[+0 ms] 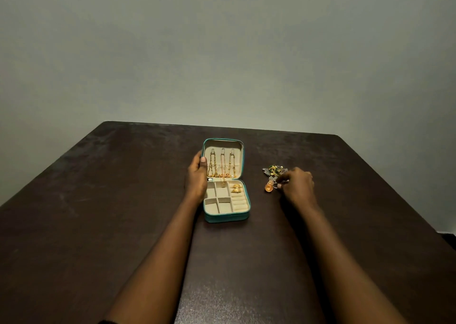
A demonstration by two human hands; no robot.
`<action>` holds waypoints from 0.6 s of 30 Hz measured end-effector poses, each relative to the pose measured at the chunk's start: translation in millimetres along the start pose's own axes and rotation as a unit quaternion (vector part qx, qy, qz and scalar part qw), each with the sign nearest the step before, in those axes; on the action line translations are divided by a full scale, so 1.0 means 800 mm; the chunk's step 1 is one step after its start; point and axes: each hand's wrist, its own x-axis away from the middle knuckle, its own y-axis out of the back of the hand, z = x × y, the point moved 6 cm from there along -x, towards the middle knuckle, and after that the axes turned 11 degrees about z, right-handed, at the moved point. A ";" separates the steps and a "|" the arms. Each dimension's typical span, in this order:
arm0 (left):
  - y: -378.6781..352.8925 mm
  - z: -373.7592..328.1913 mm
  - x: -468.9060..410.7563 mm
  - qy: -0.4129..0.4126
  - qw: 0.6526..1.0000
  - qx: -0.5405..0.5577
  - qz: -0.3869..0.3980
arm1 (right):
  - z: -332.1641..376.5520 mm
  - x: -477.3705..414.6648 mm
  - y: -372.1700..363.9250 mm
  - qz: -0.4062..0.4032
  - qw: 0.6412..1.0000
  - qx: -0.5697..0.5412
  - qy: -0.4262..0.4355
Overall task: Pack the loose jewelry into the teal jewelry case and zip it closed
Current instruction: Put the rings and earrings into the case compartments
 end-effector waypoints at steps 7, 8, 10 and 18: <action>0.000 0.001 -0.001 0.003 1.000 -0.009 0.000 | 0.008 -0.002 -0.009 0.001 0.997 0.072 0.023; 0.000 0.001 -0.001 0.006 1.000 -0.013 0.001 | 0.009 -0.002 -0.009 0.001 0.997 0.076 0.023; 0.000 0.001 -0.002 0.007 1.000 -0.016 0.001 | 0.011 -0.002 -0.009 0.006 0.995 0.090 0.029; 0.000 -0.001 0.000 0.006 1.000 -0.013 0.002 | 0.010 0.003 -0.001 -0.020 0.994 -0.109 0.003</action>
